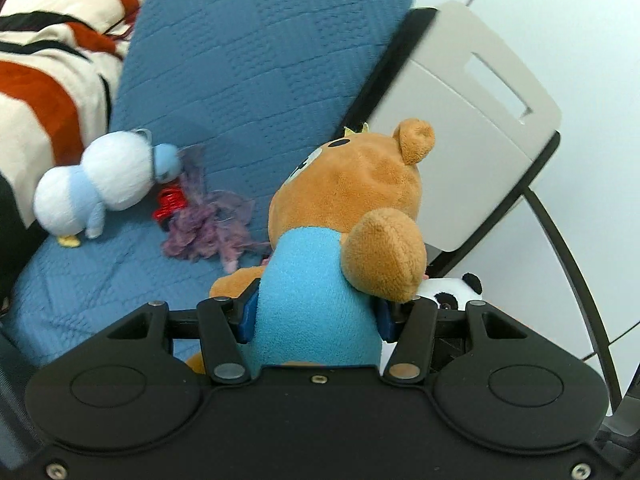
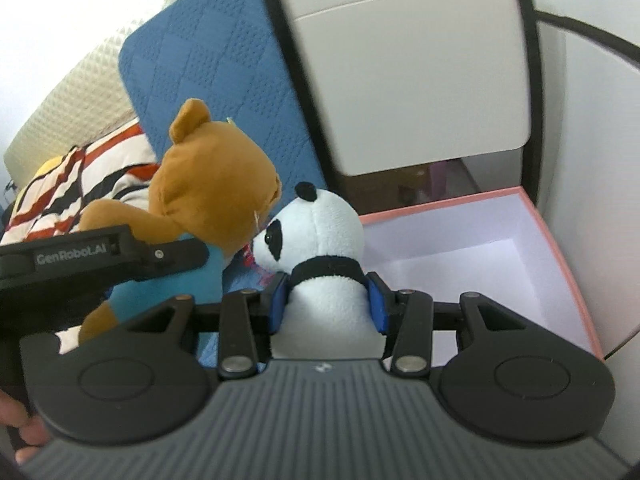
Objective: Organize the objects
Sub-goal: 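Lower the bear and panda into the pink box and open both tools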
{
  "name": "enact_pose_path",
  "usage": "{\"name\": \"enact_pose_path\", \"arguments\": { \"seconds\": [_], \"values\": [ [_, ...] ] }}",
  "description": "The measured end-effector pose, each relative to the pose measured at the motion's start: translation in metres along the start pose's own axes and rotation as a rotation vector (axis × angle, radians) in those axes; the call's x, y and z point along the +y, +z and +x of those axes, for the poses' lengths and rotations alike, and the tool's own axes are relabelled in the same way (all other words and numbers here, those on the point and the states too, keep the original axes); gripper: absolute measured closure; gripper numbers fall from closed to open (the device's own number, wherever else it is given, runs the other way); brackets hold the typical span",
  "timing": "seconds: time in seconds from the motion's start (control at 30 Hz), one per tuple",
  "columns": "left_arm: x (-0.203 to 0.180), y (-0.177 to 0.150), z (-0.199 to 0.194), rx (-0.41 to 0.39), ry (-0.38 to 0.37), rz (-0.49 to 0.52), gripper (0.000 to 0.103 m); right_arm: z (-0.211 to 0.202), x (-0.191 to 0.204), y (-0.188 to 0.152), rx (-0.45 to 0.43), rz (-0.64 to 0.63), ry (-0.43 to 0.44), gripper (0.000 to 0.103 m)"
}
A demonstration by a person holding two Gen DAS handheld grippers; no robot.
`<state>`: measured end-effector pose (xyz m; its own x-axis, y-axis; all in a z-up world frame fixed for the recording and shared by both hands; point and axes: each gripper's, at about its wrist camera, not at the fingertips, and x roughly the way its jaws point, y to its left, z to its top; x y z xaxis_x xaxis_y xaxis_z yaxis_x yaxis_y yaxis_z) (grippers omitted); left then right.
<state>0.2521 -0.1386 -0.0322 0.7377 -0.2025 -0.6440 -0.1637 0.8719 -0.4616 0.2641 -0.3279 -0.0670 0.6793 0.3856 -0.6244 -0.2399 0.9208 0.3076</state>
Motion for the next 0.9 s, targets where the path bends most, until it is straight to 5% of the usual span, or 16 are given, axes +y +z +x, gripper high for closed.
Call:
{"name": "enact_pose_path", "arguments": {
  "seconds": [0.33, 0.9],
  "values": [
    [-0.036, -0.008, 0.038, 0.022, -0.018, 0.027, 0.051, -0.002, -0.062, 0.000, -0.008, 0.064, -0.070, 0.058],
    [-0.060, -0.055, 0.130, 0.201, 0.026, 0.072, 0.051, 0.056, -0.150, -0.031, 0.127, 0.162, -0.159, 0.058]
  ]
}}
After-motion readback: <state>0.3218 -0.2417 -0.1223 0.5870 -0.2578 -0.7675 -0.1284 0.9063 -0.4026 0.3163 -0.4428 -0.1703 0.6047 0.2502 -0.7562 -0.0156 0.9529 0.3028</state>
